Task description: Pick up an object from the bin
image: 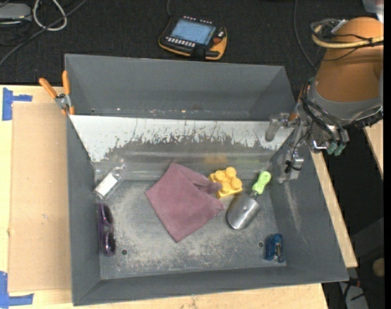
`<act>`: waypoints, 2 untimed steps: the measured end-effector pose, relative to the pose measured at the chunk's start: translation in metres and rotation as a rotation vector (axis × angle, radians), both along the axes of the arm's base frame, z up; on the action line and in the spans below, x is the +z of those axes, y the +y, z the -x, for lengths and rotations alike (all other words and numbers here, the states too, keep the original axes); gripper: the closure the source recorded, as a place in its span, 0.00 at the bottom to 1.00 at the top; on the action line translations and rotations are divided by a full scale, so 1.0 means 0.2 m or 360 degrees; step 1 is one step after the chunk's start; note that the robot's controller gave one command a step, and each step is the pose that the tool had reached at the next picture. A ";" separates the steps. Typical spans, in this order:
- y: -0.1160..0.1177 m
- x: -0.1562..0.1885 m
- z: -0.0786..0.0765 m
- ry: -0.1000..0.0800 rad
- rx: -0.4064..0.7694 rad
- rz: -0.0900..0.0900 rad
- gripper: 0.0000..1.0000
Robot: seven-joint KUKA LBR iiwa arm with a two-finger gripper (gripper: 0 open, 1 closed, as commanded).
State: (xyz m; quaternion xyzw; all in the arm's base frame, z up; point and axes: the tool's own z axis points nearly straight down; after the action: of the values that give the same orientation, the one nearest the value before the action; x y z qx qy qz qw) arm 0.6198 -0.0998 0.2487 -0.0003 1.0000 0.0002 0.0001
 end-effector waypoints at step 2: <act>0.04 -0.44 0.24 -0.0008 0.0938 0.0003 0.00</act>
Offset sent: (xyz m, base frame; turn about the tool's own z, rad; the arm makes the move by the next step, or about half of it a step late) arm -0.0473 0.0077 -0.0887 -0.5904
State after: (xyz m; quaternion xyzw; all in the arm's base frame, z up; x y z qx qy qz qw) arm 0.5727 -0.0914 0.1603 -0.2907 0.9568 -0.0007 0.0026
